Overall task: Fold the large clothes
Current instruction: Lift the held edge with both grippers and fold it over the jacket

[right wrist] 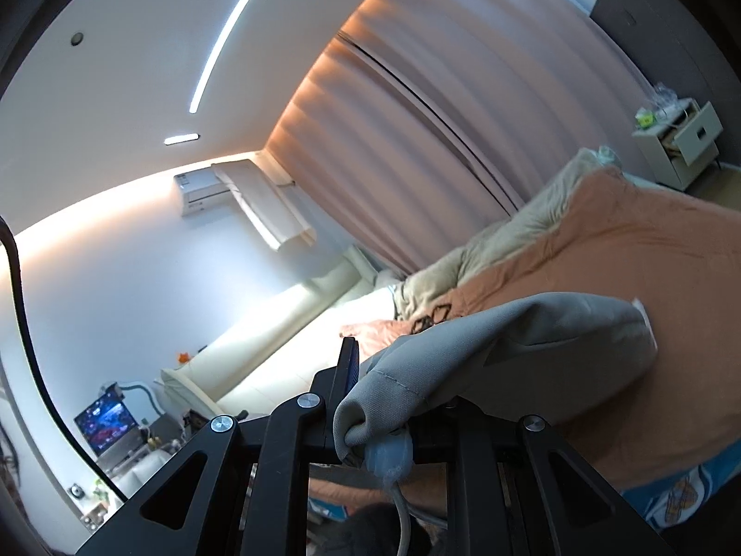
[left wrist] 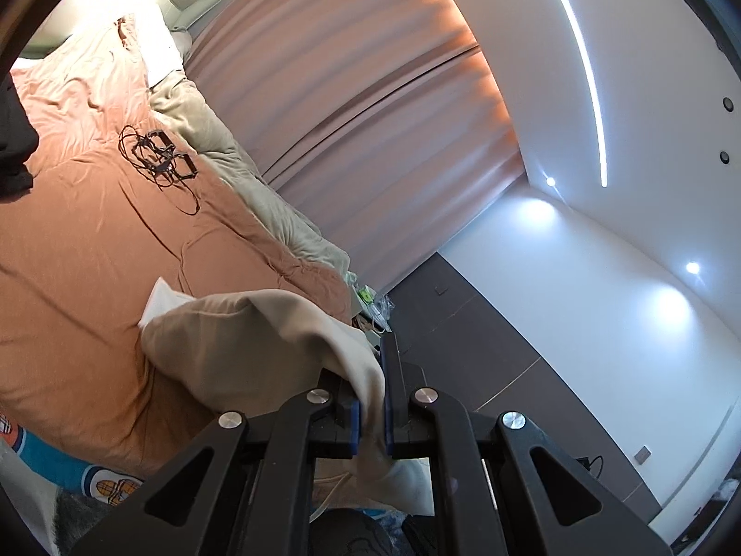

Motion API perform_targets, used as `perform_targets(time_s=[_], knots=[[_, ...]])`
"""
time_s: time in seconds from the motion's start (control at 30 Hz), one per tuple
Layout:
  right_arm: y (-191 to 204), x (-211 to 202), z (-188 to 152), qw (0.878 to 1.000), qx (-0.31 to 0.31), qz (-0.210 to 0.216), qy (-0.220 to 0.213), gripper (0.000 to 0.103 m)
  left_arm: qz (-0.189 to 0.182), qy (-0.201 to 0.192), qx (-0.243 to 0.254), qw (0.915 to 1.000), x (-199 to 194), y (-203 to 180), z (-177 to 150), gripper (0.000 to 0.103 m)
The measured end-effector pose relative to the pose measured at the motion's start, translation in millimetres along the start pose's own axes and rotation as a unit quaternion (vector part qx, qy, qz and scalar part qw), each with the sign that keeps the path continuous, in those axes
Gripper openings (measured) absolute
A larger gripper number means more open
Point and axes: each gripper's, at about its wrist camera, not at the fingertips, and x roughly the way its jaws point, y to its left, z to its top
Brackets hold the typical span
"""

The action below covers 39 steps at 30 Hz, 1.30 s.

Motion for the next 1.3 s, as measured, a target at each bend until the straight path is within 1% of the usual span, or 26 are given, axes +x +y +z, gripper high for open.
perform_targets(time_s=[0.1, 0.27, 0.5, 0.73, 0.87, 1.1, 1.3], knots=[[-7, 7, 3, 1.0, -0.003, -0.014, 0.001, 0.017, 0.011, 0.005, 0.005, 0.9999, 10, 0, 6, 0.009], [-29, 29, 16, 0.999, 0.009, -0.044, 0.004, 0.017, 0.029, 0.017, 0.004, 0.9994, 50, 13, 24, 0.009], [-62, 81, 45, 0.996, 0.016, -0.089, 0.013, 0.017, 0.066, 0.038, 0.002, 0.9971, 106, 36, 51, 0.009], [-99, 131, 68, 0.991, 0.021, -0.131, 0.024, 0.017, 0.111, 0.062, -0.002, 0.9919, 164, 61, 72, 0.009], [-124, 157, 73, 0.987, 0.032, -0.153, 0.04, 0.018, 0.131, 0.082, -0.012, 0.9879, 197, 84, 78, 0.009], [-176, 199, 69, 0.978, 0.064, -0.186, 0.072, 0.018, 0.161, 0.116, -0.039, 0.9793, 250, 133, 81, 0.009], [-217, 230, 56, 0.967, 0.088, -0.219, 0.099, 0.018, 0.19, 0.154, -0.067, 0.9674, 289, 176, 72, 0.009]])
